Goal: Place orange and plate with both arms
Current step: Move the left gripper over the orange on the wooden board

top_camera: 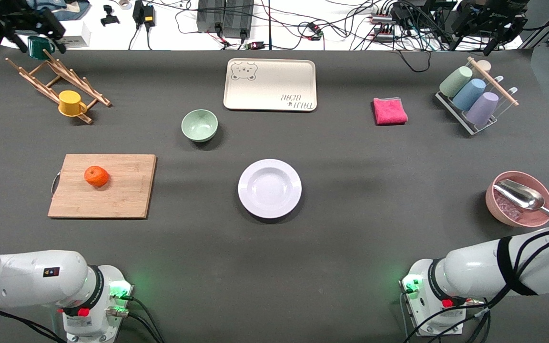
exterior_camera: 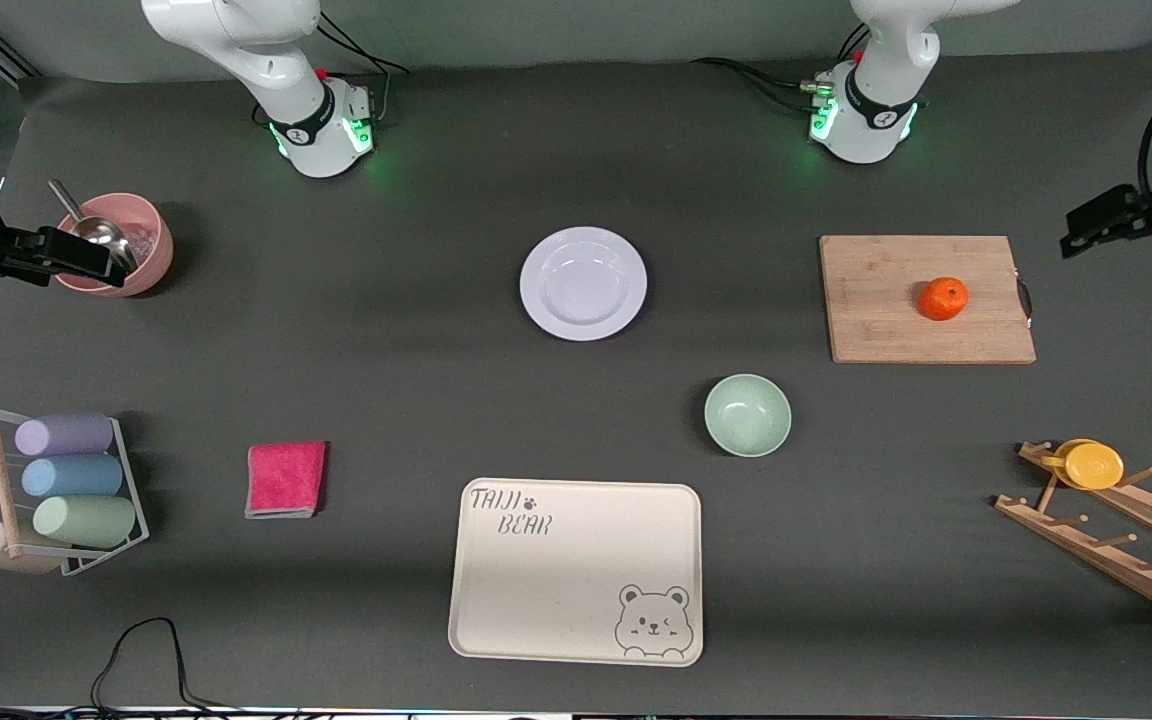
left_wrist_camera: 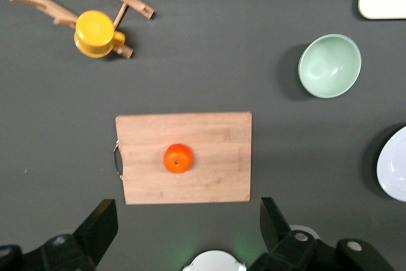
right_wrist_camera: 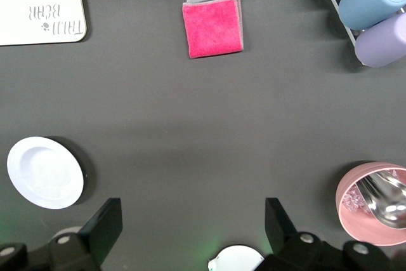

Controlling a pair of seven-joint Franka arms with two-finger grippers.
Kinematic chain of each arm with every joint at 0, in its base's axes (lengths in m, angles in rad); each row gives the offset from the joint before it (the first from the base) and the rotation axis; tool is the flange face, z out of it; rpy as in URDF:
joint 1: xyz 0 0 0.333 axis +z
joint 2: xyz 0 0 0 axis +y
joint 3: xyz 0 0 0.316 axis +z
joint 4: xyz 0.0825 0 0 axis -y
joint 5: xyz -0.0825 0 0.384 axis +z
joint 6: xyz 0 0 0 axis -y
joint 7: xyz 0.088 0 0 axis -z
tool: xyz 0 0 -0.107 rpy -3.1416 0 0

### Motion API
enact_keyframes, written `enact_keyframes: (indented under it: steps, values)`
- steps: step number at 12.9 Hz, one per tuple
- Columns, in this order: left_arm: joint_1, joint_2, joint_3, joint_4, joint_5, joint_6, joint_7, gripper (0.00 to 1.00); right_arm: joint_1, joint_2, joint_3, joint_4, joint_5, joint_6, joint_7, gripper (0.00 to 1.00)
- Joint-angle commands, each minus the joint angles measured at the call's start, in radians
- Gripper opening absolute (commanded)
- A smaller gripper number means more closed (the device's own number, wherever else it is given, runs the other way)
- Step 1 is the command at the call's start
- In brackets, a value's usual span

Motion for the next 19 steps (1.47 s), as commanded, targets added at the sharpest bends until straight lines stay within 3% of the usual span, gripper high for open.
enact_keyframes:
  steps: [1, 3, 6, 8, 16, 19]
  values:
    - [0.023, -0.247, 0.015, -0.283, -0.001, 0.053, 0.035, 1.0, -0.002, 0.012, -0.015, 0.026, 0.021, -0.027, 0.003, 1.0]
    - [0.028, -0.396, 0.034, -0.463, 0.003, 0.077, 0.037, 1.0, -0.002, 0.012, -0.021, 0.024, 0.021, -0.027, 0.003, 1.0]
    - [0.029, -0.485, 0.06, -0.56, 0.017, 0.055, 0.038, 1.0, 0.007, 0.028, -0.02, 0.023, 0.021, -0.027, 0.003, 1.0]
    - [0.028, -0.469, 0.065, -0.601, 0.02, 0.102, 0.038, 1.0, 0.007, 0.028, -0.02, 0.027, 0.024, -0.027, 0.001, 1.0]
    - [0.029, -0.296, 0.066, -0.987, 0.025, 0.712, 0.097, 1.0, 0.005, 0.055, -0.02, 0.027, 0.027, -0.026, 0.003, 1.0]
    - [0.029, -0.207, 0.066, -1.021, 0.026, 0.827, 0.098, 1.0, 0.001, 0.078, -0.02, 0.03, 0.08, -0.024, 0.003, 1.0]
